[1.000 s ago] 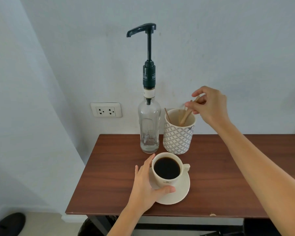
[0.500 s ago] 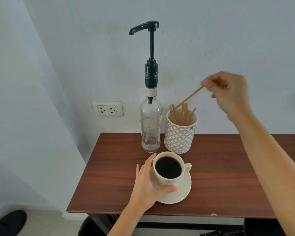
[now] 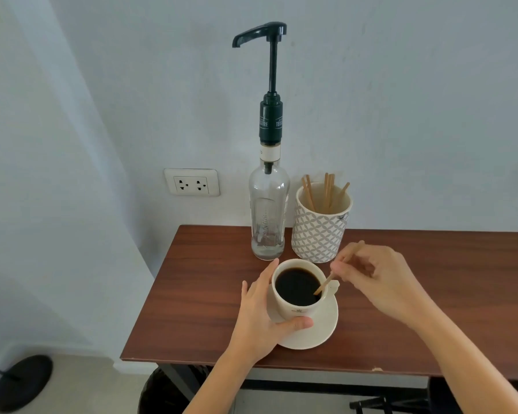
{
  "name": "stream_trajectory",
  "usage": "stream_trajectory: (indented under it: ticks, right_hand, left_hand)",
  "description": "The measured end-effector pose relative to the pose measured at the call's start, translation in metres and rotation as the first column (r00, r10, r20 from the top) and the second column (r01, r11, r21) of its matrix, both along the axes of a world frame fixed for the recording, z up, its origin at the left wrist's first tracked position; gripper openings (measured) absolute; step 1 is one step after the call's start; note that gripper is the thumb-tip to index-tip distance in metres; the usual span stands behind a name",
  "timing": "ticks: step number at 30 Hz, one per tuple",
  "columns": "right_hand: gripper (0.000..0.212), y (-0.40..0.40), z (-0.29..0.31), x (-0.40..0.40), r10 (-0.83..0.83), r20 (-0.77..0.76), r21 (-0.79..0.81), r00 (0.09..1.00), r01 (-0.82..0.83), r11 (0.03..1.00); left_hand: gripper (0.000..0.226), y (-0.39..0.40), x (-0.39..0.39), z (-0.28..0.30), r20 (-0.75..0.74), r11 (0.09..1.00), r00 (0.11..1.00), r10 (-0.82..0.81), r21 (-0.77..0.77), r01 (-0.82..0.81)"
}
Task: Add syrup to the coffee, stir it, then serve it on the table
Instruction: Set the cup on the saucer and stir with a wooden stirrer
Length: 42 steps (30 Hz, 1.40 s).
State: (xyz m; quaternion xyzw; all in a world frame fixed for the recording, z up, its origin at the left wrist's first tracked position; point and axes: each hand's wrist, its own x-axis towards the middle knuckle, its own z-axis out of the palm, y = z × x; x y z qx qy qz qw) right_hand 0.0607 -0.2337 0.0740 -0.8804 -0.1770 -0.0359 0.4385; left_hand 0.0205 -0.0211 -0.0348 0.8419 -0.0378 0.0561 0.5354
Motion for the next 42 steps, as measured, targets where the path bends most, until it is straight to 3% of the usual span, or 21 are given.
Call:
stream_trajectory:
  ticks: [7, 12, 16, 20, 24, 29, 33, 37, 42]
  right_hand:
    - [0.007, 0.03, -0.011, -0.001, 0.06, -0.022, 0.143, 0.998, -0.056, 0.988]
    - [0.011, 0.019, -0.014, 0.014, -0.046, 0.083, 0.049, 0.995, 0.042, 0.998]
    - [0.017, 0.005, -0.008, 0.0, -0.008, 0.084, -0.063, 0.996, 0.013, 0.998]
    - [0.014, 0.024, -0.008, -0.011, 0.061, -0.015, 0.045, 0.998, -0.06, 0.997]
    - [0.013, 0.042, -0.015, 0.002, 0.053, 0.052, 0.119, 0.997, -0.059, 0.991]
    - [0.015, 0.027, -0.008, 0.013, -0.001, 0.176, -0.045, 0.984, 0.009, 0.999]
    - [0.018, 0.017, -0.007, 0.001, 0.028, 0.116, -0.169, 0.993, -0.008, 0.986]
    - [0.013, 0.038, -0.009, -0.01, 0.093, 0.053, 0.0, 0.994, -0.093, 0.996]
    - [0.013, 0.049, -0.012, 0.008, 0.068, 0.238, 0.023, 0.969, -0.075, 0.997]
  left_hand:
    - [0.097, -0.001, -0.001, 0.001, 0.02, 1.0, 1.0, 0.011, -0.014, -0.011]
    - [0.096, -0.001, -0.002, 0.004, 0.03, 1.0, 1.0, 0.003, -0.01, -0.002]
    - [0.096, 0.0, -0.002, 0.003, 0.042, 1.0, 0.999, 0.007, -0.008, -0.007]
    - [0.098, 0.0, -0.002, -0.001, 0.046, 1.0, 0.999, 0.007, -0.025, -0.006]
    - [0.095, 0.0, -0.001, -0.001, 0.052, 1.0, 0.999, 0.006, -0.014, -0.005]
    - [0.093, 0.0, 0.0, -0.001, 0.05, 1.0, 0.999, 0.008, -0.019, -0.007]
    - [0.096, -0.001, -0.001, -0.001, 0.045, 0.999, 0.999, 0.016, -0.034, -0.014]
    - [0.094, 0.0, 0.0, -0.001, 0.068, 1.0, 0.998, 0.012, -0.021, -0.011]
    - [0.092, -0.001, 0.001, 0.0, 0.073, 1.0, 0.997, 0.012, -0.012, -0.011]
